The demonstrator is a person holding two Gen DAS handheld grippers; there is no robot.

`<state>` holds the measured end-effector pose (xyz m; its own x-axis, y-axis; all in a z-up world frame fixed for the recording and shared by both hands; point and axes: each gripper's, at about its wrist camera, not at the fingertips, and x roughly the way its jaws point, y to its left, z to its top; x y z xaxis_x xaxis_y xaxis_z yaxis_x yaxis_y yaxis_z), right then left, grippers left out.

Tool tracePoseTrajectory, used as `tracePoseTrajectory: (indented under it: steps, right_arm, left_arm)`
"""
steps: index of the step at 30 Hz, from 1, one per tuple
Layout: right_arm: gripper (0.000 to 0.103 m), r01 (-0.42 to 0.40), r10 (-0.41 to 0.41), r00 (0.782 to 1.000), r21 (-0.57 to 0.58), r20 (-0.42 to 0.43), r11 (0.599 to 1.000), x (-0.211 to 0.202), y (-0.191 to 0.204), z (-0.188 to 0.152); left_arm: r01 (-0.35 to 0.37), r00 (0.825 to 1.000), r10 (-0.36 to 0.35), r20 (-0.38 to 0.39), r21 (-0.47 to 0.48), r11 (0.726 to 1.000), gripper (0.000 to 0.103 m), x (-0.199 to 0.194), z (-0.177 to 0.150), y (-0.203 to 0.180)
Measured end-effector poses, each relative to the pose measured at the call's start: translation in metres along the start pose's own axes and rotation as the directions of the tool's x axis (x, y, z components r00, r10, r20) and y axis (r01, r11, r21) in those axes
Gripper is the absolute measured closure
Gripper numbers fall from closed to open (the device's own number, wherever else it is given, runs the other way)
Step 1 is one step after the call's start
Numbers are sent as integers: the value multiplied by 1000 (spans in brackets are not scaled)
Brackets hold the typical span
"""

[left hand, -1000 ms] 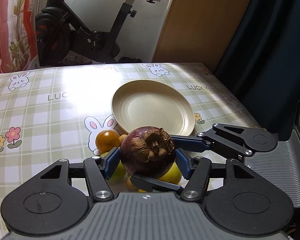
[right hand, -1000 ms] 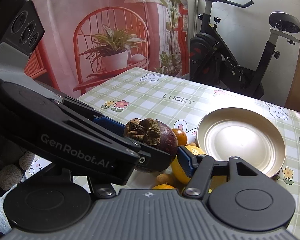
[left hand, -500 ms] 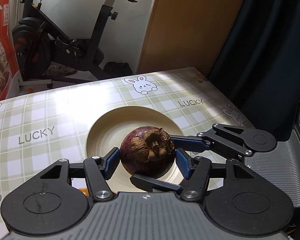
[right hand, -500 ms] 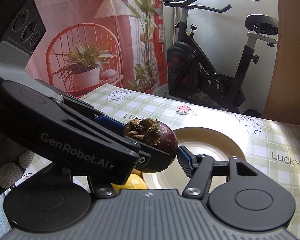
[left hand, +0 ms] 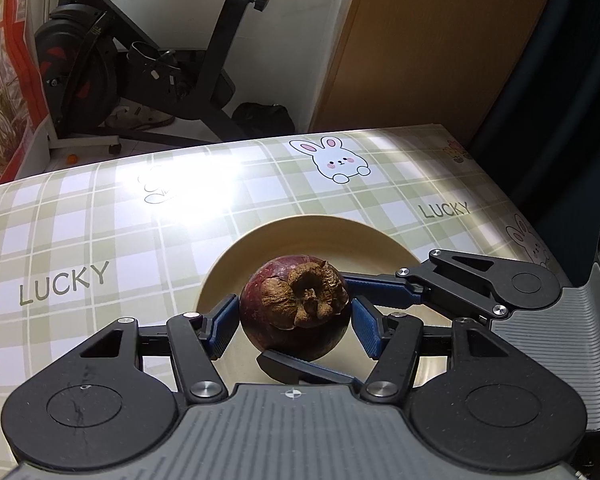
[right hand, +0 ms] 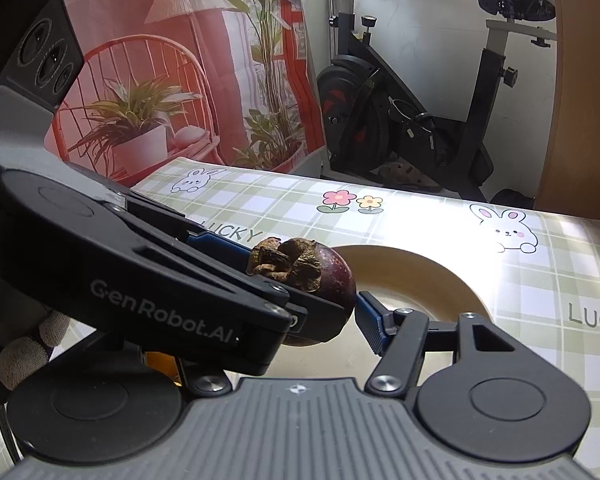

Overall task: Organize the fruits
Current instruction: 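Carry the mangosteen in the left gripper over the beige plate, then lower the mangosteen onto the plate and open the left gripper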

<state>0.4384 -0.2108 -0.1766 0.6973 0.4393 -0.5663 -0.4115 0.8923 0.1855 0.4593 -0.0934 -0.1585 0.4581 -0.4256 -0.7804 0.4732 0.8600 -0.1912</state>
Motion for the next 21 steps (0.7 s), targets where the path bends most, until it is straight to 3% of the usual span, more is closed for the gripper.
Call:
tracePoseTrajectory:
  steps: [9, 21]
  right_arm:
    - [40, 9, -10, 999, -25, -30, 1000, 33, -4, 2]
    - [40, 32, -32, 998, -13, -46, 999, 42, -4, 5]
  left_arm:
    - [-22, 1000, 22, -12, -10, 1000, 39, 21, 5, 12]
    - [-43, 999, 43, 2, -34, 999, 39, 20, 0, 12]
